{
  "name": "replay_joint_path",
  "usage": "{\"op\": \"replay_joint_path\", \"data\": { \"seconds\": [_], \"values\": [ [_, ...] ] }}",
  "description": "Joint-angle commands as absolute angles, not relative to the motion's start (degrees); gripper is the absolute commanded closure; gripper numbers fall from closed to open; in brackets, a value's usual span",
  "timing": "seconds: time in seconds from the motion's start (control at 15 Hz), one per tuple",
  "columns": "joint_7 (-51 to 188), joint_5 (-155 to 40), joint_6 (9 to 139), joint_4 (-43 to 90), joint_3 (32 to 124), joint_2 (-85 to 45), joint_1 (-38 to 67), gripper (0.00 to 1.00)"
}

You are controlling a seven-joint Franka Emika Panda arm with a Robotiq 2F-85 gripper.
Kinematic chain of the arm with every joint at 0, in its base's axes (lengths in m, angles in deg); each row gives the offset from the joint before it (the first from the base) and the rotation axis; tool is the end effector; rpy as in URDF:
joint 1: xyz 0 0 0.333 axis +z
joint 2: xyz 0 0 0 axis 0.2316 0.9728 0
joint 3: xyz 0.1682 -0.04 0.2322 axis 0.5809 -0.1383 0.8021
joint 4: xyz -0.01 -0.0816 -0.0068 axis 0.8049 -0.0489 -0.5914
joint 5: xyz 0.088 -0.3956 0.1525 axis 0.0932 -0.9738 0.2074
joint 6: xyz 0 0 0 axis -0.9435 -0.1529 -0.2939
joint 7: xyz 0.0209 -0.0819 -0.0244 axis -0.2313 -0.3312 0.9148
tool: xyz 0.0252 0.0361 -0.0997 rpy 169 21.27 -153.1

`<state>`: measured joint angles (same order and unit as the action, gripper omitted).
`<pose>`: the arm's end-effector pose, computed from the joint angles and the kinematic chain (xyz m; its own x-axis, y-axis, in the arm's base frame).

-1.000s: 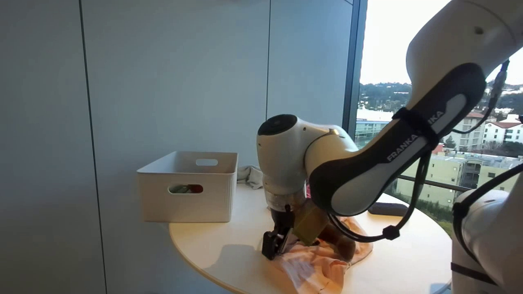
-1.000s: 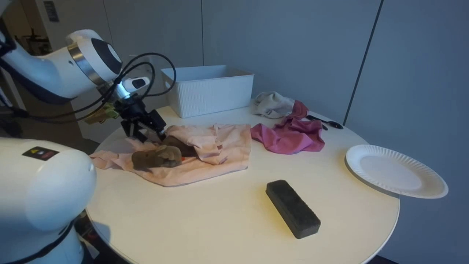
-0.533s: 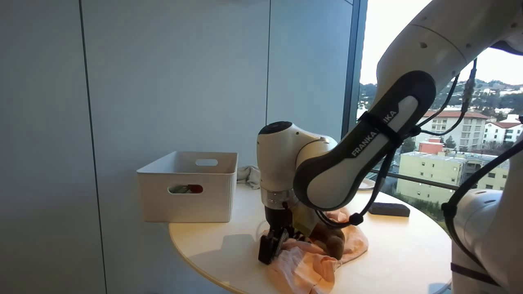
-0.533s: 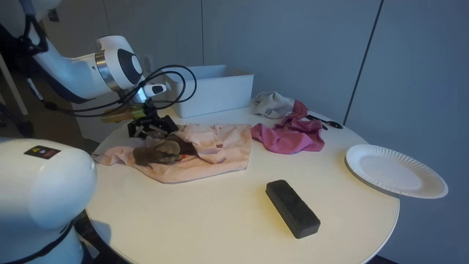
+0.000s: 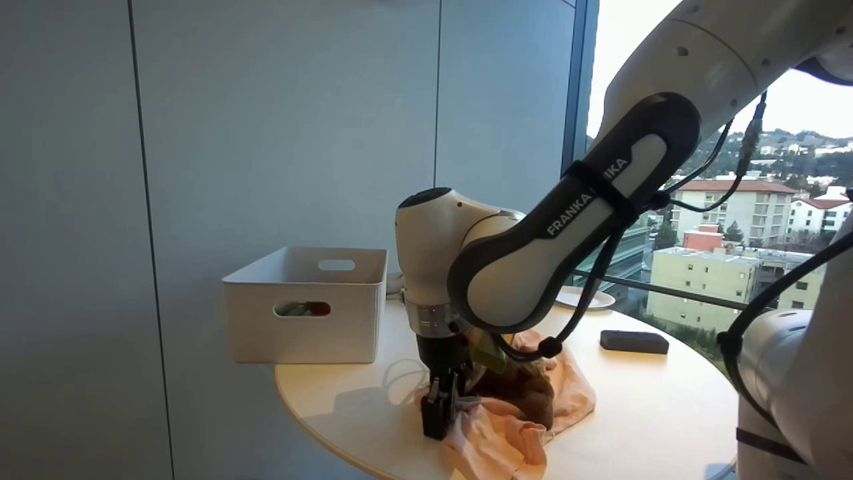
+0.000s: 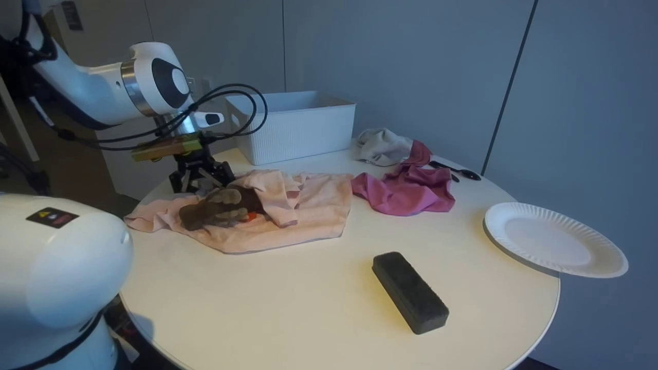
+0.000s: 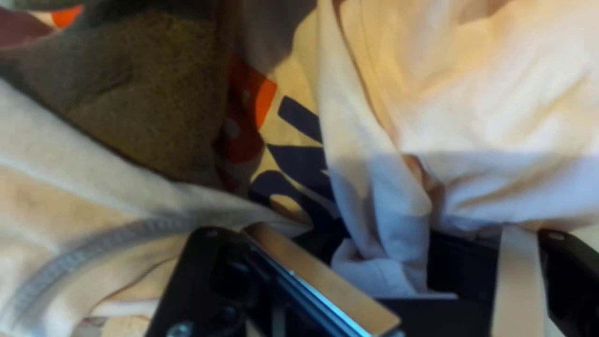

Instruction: Put the toy moose on the pink shirt, wrap it up and put it inside the white basket

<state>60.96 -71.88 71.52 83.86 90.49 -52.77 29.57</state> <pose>0.3943 0.1680 0.2635 0.9111 0.4072 -0.0637 0.4091 -0.8750 0.2588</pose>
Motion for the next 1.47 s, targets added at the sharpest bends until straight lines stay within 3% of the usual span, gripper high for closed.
{"op": "replay_joint_path", "data": {
  "seconds": [0.0, 1.0, 1.4],
  "values": [
    [64.94, -71.21, 64.84, 83.54, 95.34, -51.62, 29.56, 0.95],
    [44.2, -87.22, 43.21, 87.99, 108.71, -74.11, 31.93, 0.93],
    [39.59, -82.5, 33.57, 87.94, 106.75, -86.82, 30.92, 0.93]
  ]
}}
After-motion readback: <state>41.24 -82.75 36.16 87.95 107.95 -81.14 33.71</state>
